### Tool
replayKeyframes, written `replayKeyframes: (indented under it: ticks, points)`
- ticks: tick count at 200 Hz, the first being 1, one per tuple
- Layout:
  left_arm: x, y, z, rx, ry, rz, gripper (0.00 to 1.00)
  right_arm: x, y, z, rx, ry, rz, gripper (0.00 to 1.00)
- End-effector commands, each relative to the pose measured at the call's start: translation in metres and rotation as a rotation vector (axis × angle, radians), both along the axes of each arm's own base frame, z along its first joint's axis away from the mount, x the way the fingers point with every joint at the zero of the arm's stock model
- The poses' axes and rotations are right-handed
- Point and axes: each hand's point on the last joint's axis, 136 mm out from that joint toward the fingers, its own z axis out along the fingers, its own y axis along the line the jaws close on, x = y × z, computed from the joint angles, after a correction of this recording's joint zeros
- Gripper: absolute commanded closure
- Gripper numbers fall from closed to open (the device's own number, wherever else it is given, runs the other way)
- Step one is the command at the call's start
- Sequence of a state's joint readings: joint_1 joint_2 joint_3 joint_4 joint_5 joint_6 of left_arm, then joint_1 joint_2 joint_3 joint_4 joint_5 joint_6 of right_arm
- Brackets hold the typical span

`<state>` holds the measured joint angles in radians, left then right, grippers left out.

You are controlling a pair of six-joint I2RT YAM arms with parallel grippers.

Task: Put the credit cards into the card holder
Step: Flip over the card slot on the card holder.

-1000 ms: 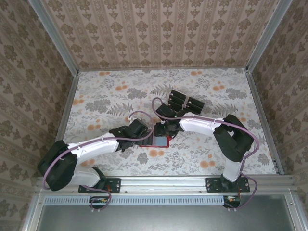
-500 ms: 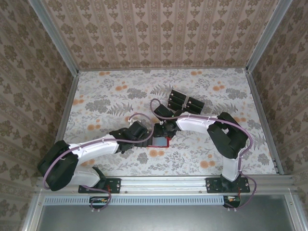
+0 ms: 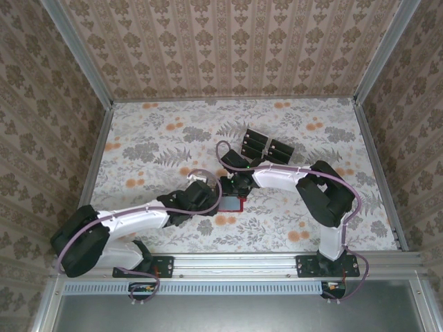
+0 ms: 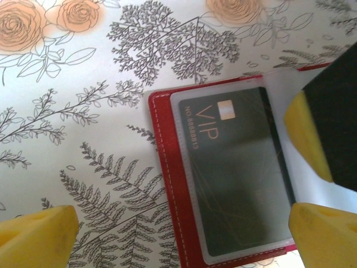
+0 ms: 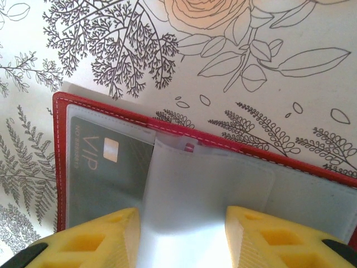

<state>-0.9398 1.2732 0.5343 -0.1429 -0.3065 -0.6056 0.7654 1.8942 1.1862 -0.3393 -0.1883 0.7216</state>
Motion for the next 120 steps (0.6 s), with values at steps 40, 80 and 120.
replayKeyframes:
  ticks: [40, 80, 120]
  points:
    - [0.0, -0.019, 0.012, -0.063, -0.055, -0.068, 0.0, 0.0, 0.003, -0.004, 0.014, 0.03, -0.017, 0.55]
    - [0.001, -0.029, 0.009, -0.06, -0.056, -0.089, 0.0, -0.002, 0.003, -0.006, 0.014, 0.035, -0.019, 0.55]
    - [0.005, -0.035, 0.002, -0.021, -0.054, -0.096, 0.0, -0.002, 0.002, -0.005, 0.016, 0.035, -0.021, 0.55]
